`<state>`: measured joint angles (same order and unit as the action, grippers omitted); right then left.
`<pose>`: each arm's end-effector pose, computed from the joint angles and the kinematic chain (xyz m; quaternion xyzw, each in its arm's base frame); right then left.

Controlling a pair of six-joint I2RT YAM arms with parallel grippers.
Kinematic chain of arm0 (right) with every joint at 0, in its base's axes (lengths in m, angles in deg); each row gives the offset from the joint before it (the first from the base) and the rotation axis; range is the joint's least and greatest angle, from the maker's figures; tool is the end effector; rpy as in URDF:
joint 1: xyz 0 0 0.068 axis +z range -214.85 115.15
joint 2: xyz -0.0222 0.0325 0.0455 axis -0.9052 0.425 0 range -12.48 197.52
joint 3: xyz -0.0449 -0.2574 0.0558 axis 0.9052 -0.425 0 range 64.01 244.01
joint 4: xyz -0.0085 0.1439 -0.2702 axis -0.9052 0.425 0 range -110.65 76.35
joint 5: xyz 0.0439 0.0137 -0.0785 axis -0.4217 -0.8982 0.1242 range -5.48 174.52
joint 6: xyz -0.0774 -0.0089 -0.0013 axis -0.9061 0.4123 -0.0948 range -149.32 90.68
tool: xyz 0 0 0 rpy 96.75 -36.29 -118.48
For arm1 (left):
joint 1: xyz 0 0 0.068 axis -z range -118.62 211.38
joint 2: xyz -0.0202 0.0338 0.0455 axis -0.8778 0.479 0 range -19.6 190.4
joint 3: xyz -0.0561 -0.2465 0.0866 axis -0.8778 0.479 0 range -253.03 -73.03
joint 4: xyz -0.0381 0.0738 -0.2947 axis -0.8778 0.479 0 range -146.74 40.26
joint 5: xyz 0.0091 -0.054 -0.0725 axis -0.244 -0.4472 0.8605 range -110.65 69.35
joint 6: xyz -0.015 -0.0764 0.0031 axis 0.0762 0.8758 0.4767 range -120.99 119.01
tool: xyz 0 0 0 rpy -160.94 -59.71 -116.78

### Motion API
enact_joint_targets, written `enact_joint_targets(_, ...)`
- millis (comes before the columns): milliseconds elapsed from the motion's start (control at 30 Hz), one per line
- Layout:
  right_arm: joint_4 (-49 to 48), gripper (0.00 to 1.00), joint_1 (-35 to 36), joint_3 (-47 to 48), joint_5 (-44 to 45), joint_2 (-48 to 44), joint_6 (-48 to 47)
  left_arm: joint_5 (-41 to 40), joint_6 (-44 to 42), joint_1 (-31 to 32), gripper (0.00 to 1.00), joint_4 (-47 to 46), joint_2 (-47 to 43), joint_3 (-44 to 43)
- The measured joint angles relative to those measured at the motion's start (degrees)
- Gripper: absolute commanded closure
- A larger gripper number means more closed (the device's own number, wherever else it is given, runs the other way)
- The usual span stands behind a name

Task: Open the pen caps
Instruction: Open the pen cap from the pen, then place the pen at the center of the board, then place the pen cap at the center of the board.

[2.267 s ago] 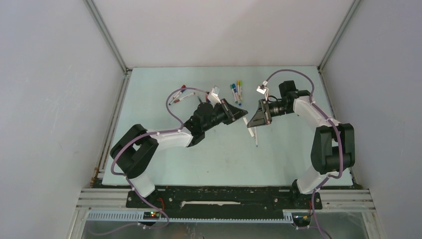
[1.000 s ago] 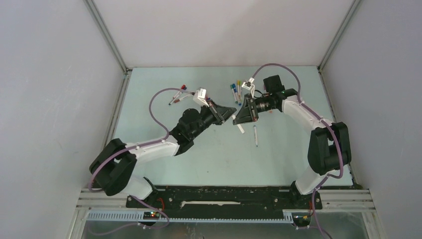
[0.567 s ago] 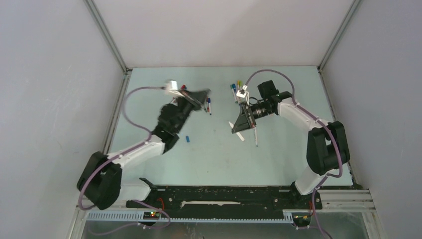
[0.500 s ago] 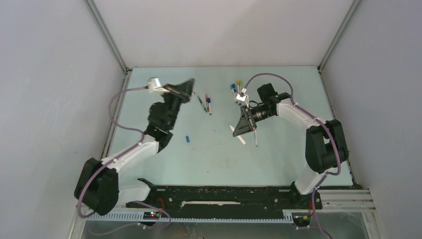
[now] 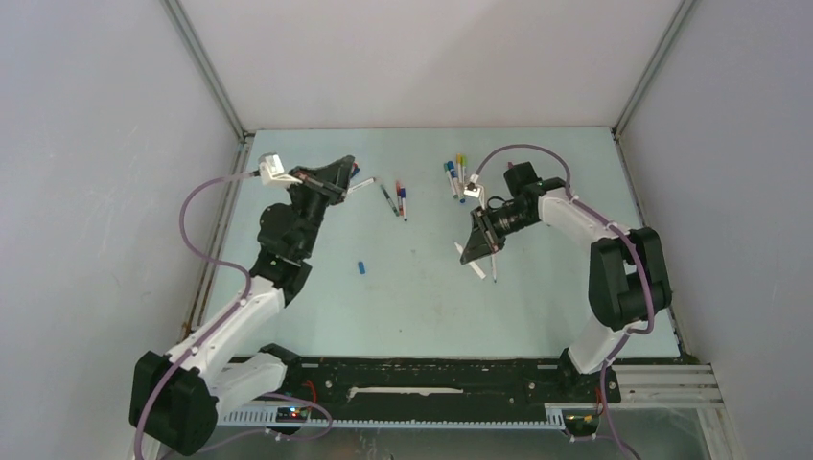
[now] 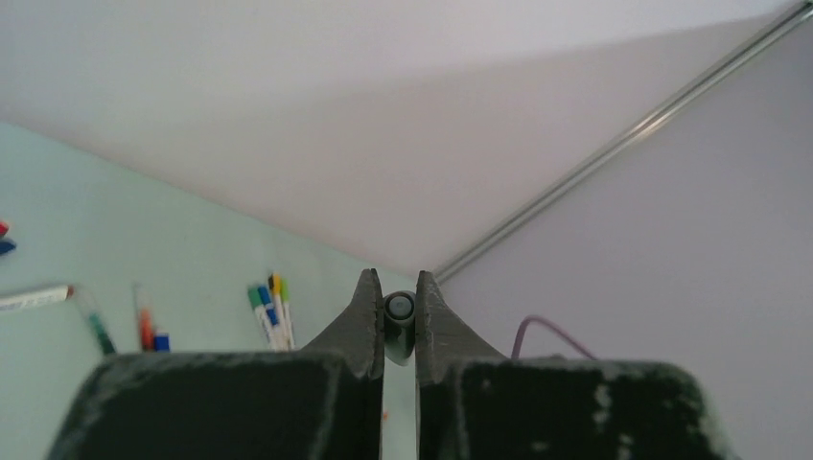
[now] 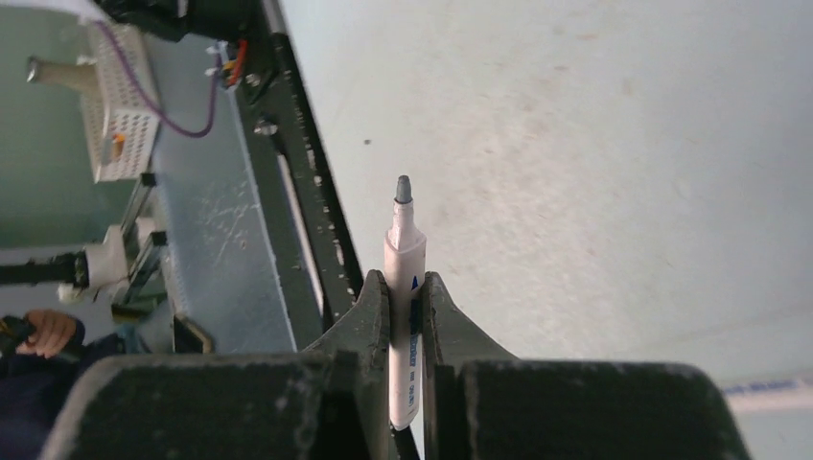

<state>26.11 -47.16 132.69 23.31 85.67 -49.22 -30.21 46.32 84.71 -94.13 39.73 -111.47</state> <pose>0.3309 0.1669 0.1745 -0.3331 0.7892 0.5034 0.1130 0.2951 -0.1151 0.3270 -0.1892 0.5694 -0.4209 0.6803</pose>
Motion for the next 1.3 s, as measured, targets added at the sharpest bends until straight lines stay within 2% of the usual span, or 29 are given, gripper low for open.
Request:
enact_joint_targets(167,-4.57,1.0,-3.08,-1.92,8.48,-1.57,5.6,5.07,-0.26,0.0,1.0,10.34,-4.7,3.89)
enact_joint_targets(367,-15.37,1.0,-4.98,-11.98,24.59,-9.01,17.55,9.9,-0.87,0.0,1.0,24.09,-5.75,8.79)
enact_joint_targets(500,-19.82,1.0,-5.4,-15.74,35.04,-11.34,24.33,10.32,-1.31,0.42,1.0,31.1,-5.4,9.64)
enact_joint_targets(633,-23.23,1.0,-7.52,-15.82,40.5,-10.12,28.39,8.68,-2.36,2.51,1.0,35.3,-2.73,9.62)
enact_joint_targets(900,-25.49,1.0,-9.51,-15.82,42.38,-6.4,31.91,3.89,-5.35,8.35,0.98,42.62,7.21,7.58)
enact_joint_targets(1300,-26.32,0.92,-9.4,-15.82,42.38,-1.81,33.27,0.59,-7.48,8.96,0.95,46.88,16.85,0.66)
